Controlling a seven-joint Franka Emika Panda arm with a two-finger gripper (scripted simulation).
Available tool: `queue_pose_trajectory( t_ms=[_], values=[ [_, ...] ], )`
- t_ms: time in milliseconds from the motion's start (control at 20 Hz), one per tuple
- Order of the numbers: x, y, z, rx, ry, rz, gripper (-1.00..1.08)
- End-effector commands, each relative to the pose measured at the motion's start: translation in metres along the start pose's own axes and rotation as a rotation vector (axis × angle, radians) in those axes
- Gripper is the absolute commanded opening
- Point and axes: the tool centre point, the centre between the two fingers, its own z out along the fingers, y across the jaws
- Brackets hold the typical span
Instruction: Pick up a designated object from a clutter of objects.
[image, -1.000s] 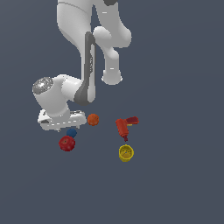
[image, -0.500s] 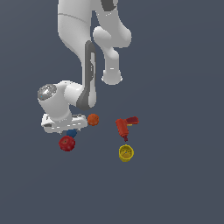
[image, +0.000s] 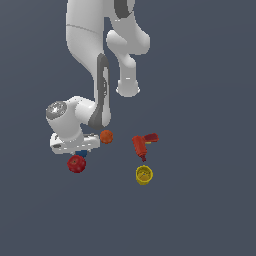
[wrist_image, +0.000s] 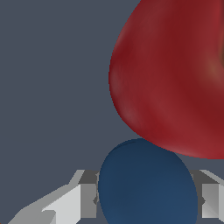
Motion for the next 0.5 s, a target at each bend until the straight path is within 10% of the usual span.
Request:
queue_pose_trajectory(
  t_ms=[0,450],
  values=[
    [0.0005,-0.0004,0.0007,0.000,0.000,-0.001,-1.00],
    [0.0005,-0.0005,-0.0010,0.000,0.001,0.000,-1.00]
  ],
)
